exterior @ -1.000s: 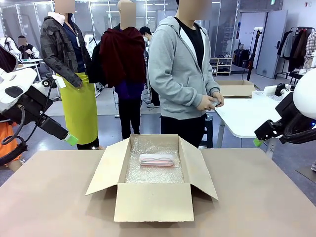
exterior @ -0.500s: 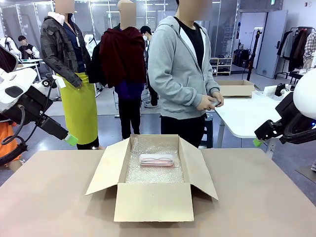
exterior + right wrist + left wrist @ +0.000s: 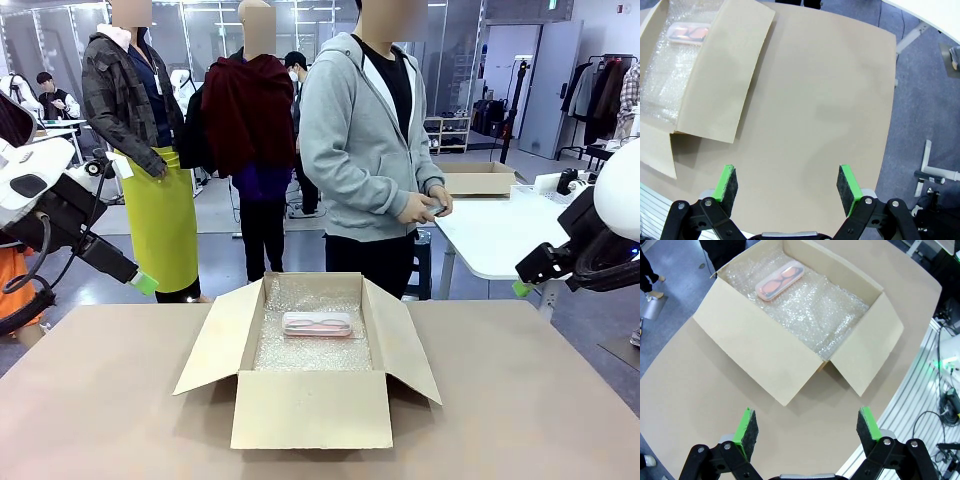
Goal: Pack the glasses set securely to prepare it for shipping.
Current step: Put the Glasses case from the right side of the table into the Package Box.
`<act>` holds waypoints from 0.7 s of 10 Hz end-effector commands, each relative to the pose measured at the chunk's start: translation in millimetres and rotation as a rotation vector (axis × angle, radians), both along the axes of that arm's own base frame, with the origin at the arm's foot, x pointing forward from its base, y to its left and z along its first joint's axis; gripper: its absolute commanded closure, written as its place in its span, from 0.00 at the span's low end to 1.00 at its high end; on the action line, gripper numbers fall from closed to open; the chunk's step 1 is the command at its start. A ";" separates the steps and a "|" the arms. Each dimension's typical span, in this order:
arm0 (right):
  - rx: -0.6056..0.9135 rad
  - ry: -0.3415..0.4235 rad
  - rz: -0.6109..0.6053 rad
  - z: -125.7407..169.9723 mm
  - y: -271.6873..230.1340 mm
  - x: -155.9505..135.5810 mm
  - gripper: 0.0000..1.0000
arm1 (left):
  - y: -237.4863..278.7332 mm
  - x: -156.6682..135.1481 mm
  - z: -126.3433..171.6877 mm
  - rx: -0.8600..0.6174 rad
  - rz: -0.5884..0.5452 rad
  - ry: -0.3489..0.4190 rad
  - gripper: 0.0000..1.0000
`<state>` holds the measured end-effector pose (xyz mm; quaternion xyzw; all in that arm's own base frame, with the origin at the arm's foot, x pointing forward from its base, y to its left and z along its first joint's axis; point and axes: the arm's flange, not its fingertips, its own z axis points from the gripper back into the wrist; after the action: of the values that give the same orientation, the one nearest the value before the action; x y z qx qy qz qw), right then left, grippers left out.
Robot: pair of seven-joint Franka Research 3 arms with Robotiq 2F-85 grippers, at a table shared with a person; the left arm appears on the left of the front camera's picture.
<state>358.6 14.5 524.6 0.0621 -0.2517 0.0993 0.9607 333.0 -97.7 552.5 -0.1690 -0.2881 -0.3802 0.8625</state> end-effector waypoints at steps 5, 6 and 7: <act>-0.005 0.001 -0.006 -0.6 1.4 0.0 0.00 | 1.4 0.0 1.3 -0.013 -0.014 -0.001 0.00; -0.005 0.001 -0.006 -0.6 1.4 0.0 0.00 | 1.4 0.0 1.3 -0.013 -0.014 -0.001 0.00; -0.005 0.001 -0.006 -0.6 1.4 0.0 0.00 | 1.4 0.0 1.3 -0.013 -0.014 -0.001 0.00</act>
<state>358.6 14.5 524.6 0.0621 -0.2517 0.0993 0.9607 333.0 -97.7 552.5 -0.1690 -0.2881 -0.3802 0.8625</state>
